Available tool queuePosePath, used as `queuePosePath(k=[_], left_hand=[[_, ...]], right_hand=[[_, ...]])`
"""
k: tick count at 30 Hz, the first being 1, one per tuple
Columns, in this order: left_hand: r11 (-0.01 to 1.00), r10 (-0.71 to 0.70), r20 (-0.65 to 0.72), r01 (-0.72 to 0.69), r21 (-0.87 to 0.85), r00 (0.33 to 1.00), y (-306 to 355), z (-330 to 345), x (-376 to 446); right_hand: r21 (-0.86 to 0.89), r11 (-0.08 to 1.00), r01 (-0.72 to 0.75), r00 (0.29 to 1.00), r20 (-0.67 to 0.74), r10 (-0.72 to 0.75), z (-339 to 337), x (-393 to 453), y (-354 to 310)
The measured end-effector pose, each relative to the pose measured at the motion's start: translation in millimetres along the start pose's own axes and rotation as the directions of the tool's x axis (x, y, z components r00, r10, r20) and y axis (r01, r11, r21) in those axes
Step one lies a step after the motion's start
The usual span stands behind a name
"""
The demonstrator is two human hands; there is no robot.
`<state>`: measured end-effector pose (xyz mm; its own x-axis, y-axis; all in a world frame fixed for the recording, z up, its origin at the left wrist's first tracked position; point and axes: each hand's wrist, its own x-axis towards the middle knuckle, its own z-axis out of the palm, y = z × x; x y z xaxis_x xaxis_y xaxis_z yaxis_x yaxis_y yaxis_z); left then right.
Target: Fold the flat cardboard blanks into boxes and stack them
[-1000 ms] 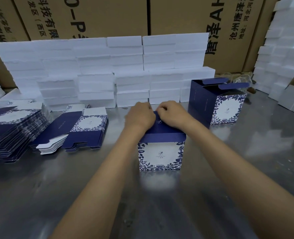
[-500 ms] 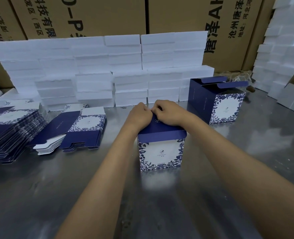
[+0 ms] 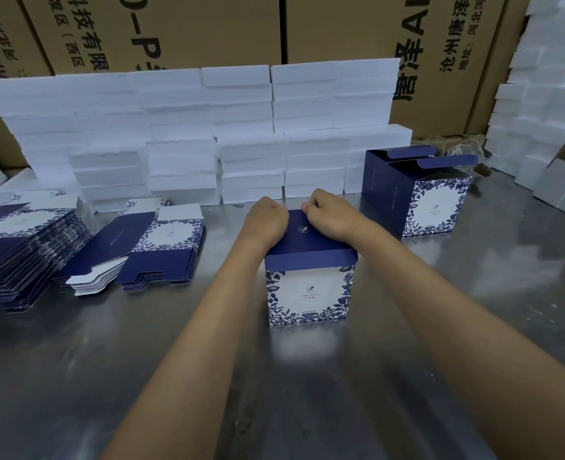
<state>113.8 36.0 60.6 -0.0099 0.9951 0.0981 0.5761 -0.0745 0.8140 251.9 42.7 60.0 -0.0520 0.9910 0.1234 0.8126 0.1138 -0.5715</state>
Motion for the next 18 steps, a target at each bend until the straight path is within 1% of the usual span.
queuePosePath(k=[4, 9, 13, 18], left_hand=[[0.999, -0.021, 0.013, 0.021, 0.037, 1.0, 3.6, -0.7, 0.1], [0.996, -0.041, -0.013, 0.041, 0.076, 0.999, 2.2, -0.5, 1.1], [0.991, -0.042, 0.004, 0.041, 0.128, 0.999, 3.5, -0.2, 2.1], [0.995, -0.055, -0.027, 0.057, 0.083, 0.998, 0.2, -0.5, 3.2]], right_hand=[[-0.033, 0.999, -0.018, 1.0, -0.005, 0.017, -0.6, -0.7, -1.9], [0.035, 0.998, -0.06, 0.998, -0.022, 0.061, -0.2, -0.7, 0.4], [0.011, 0.999, -0.042, 0.998, -0.035, 0.042, -2.5, -3.0, -1.2], [0.112, 0.99, -0.084, 0.992, -0.081, 0.093, -3.4, -9.1, -1.5]])
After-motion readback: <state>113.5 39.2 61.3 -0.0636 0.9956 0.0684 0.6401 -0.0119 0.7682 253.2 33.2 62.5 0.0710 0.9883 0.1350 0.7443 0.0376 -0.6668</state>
